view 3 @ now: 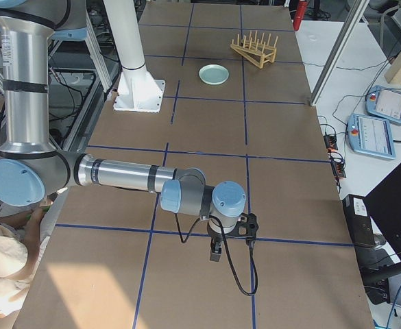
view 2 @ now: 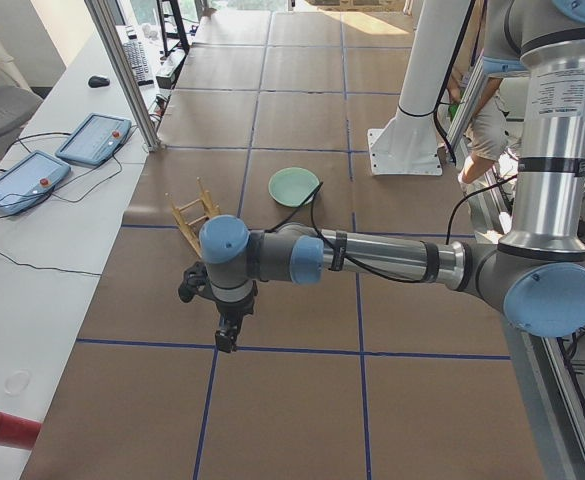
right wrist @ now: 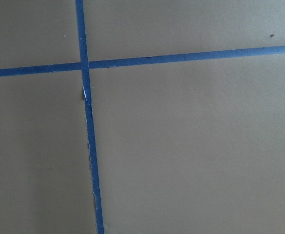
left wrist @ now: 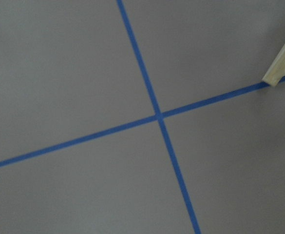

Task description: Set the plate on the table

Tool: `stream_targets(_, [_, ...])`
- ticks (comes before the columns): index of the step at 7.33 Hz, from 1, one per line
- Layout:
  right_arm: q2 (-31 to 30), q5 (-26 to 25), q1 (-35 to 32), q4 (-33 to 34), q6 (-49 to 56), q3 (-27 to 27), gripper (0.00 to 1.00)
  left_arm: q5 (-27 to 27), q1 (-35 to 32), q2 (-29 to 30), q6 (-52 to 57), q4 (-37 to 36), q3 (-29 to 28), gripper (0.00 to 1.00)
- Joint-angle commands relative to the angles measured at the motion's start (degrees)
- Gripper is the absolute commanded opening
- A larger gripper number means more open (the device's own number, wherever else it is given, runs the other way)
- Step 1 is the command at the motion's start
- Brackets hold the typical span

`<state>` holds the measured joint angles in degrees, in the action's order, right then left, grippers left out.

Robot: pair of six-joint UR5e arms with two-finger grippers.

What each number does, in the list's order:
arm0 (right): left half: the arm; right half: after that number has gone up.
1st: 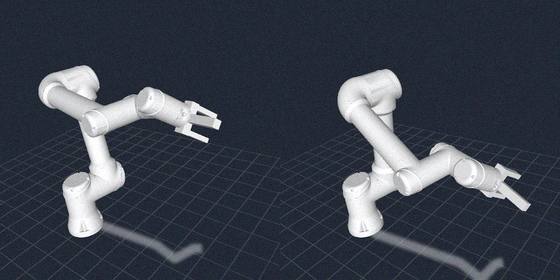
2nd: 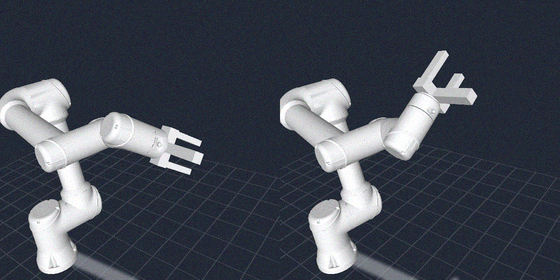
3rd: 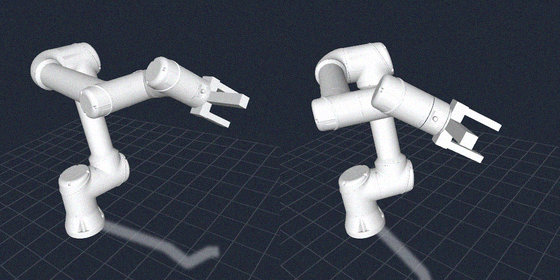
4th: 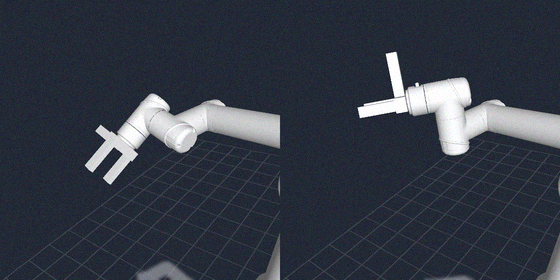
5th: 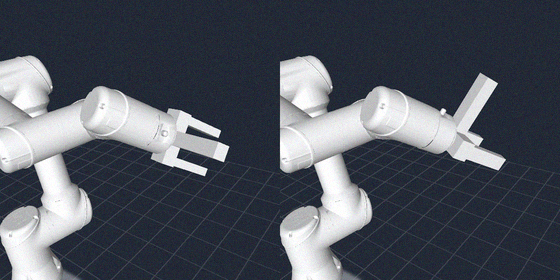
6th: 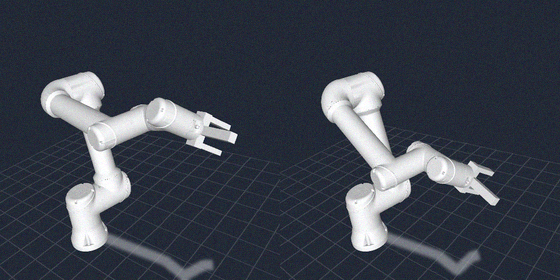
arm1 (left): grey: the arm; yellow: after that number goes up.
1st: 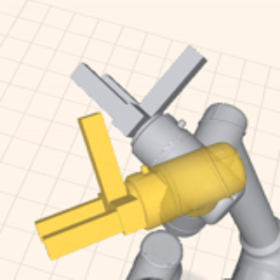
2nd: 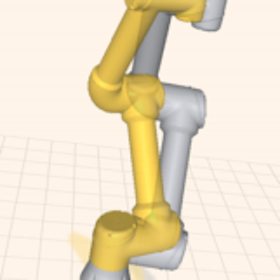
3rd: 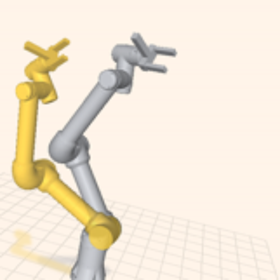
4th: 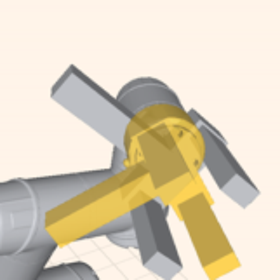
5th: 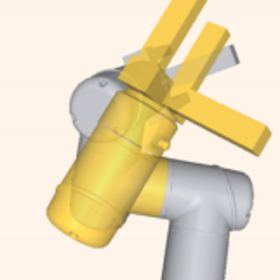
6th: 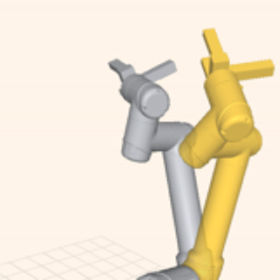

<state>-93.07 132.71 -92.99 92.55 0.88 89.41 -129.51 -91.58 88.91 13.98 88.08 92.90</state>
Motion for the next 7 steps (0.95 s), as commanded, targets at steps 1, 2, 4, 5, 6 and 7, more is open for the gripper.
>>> stream_targets(1, [0.0,0.0,0.0,0.0,0.0,0.1,1.00,-1.3,-2.9,-1.4,-0.2,-0.4,-0.2,1.00])
stream_targets(2, [0.0,0.0,0.0,0.0,0.0,0.1,1.00,-1.2,-3.2,-1.2,-0.3,-0.5,-0.3,1.00])
stream_targets(4, [0.0,0.0,0.0,0.0,0.0,0.0,1.00,-1.5,-4.0,-0.6,-0.3,-0.4,0.5,1.00])
stream_targets(5, [0.0,0.0,0.0,0.0,0.0,0.0,1.00,-1.5,-4.0,-1.0,-0.2,-0.4,1.1,1.00])
stream_targets(6, [0.0,0.0,0.0,0.0,0.0,0.0,1.00,-1.2,-4.0,-0.9,0.3,-0.2,1.3,1.00])
stream_targets(7, [0.0,0.0,0.0,0.0,0.0,0.1,1.00,-1.5,-4.0,-0.6,0.3,0.0,1.5,1.00])
